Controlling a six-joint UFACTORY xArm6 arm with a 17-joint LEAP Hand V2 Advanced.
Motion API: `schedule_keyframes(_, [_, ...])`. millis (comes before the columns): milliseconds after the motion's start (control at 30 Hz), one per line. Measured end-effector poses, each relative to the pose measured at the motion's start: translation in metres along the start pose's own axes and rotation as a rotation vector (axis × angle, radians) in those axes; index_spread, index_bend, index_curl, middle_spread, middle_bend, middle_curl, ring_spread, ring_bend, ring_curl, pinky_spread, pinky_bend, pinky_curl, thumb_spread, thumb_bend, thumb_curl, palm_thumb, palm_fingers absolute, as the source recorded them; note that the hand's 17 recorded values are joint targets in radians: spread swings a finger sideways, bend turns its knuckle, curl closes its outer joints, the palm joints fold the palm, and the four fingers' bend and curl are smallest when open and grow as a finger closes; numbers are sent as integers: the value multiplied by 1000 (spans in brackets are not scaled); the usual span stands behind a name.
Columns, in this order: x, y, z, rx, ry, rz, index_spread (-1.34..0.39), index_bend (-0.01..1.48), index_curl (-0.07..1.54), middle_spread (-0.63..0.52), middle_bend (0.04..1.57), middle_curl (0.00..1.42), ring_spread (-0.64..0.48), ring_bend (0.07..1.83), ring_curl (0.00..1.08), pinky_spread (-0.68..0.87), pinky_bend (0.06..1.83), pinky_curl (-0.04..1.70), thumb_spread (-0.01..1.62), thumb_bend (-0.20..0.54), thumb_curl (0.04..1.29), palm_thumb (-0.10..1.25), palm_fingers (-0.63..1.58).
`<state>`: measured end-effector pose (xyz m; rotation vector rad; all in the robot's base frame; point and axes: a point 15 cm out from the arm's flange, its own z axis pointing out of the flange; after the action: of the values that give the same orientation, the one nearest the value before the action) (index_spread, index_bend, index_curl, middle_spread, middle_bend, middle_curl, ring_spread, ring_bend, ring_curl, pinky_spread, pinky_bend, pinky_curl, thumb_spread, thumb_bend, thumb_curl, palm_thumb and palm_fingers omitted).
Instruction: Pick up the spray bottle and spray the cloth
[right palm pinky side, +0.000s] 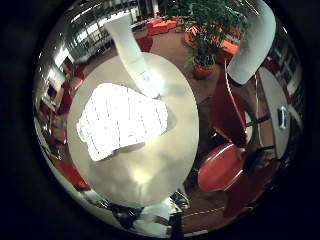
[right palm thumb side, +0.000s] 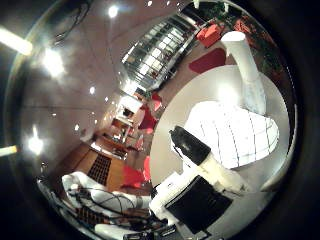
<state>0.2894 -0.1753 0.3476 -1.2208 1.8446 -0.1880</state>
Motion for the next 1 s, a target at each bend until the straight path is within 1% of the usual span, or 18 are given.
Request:
schedule_keyframes(100, [30,4,4,66,-55,83,-147,137,241,139,266,389,240,485,294,464,433,330,1137,-22,365,608,193])
schedule_keyframes(367, [71,13,15,142,-194,234,-136,149,250,141,296,391,223,539,293,458,469,322,1139,-21,352,589,172])
schedule_keyframes(533, [80,6,13,253,-340,271,-131,152,262,142,307,393,214,552,288,446,476,314,1135,-20,351,607,172])
schedule_keyframes(600, [86,7,16,264,-379,301,-132,154,267,142,309,393,212,556,286,437,475,309,1134,-20,350,608,170])
schedule_keyframes(800, [104,10,24,263,-417,358,-133,154,278,141,306,388,208,558,279,431,480,298,1133,-20,348,609,168])
schedule_keyframes(1000, [114,6,32,277,-442,389,-133,157,283,139,306,384,208,564,274,423,467,291,1133,-21,351,605,170])
